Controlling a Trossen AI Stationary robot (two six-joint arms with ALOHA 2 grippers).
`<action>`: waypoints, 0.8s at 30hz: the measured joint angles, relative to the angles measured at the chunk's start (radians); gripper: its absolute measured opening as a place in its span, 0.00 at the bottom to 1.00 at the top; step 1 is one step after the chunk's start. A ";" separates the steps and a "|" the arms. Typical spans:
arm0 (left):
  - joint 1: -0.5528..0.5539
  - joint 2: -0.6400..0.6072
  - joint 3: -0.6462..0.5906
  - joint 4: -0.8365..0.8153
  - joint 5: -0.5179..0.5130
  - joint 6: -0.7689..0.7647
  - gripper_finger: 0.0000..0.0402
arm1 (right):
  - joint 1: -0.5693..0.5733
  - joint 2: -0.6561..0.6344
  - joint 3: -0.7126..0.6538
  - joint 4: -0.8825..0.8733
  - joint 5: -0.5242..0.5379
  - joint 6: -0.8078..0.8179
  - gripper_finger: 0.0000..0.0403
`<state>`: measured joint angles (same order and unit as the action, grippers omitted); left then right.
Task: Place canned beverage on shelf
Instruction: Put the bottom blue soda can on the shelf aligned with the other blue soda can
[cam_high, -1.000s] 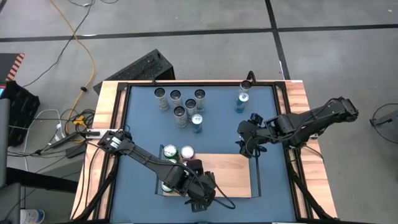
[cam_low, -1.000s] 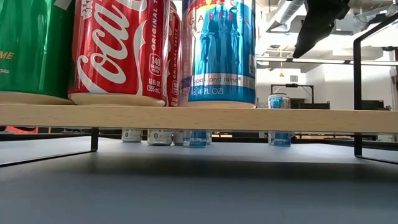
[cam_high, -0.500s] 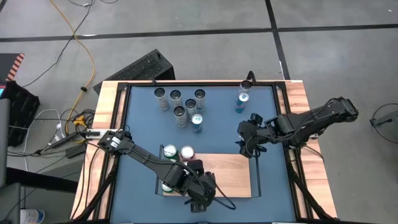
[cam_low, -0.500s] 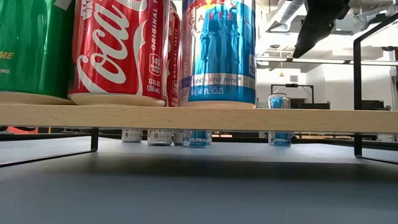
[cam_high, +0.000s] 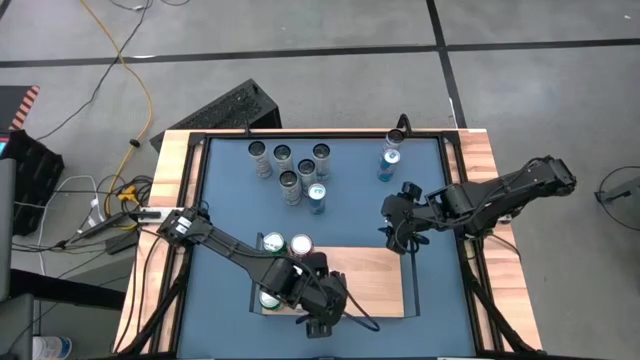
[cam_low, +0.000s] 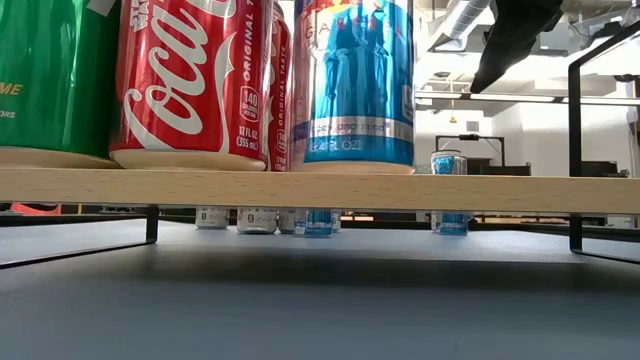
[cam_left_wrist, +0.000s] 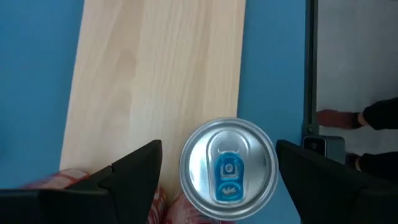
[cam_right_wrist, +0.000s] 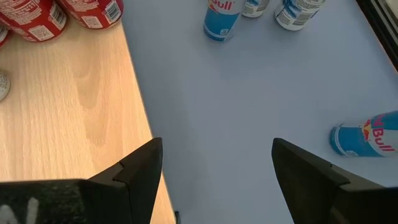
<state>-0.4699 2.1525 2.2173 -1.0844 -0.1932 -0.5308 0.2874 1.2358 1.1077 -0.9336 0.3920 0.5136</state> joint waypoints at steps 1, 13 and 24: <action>0.002 -0.006 0.000 0.000 0.000 0.000 0.74 | 0.000 0.000 0.000 0.000 0.000 -0.003 0.71; 0.021 -0.052 0.017 -0.029 -0.015 0.015 0.74 | 0.000 0.000 0.000 0.002 -0.001 -0.028 0.71; 0.145 -0.154 0.118 -0.141 -0.231 0.139 0.74 | -0.007 0.000 0.000 -0.001 -0.002 -0.052 0.71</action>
<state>-0.3251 1.9983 2.3350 -1.2256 -0.4247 -0.3922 0.2806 1.2358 1.1076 -0.9346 0.3904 0.4619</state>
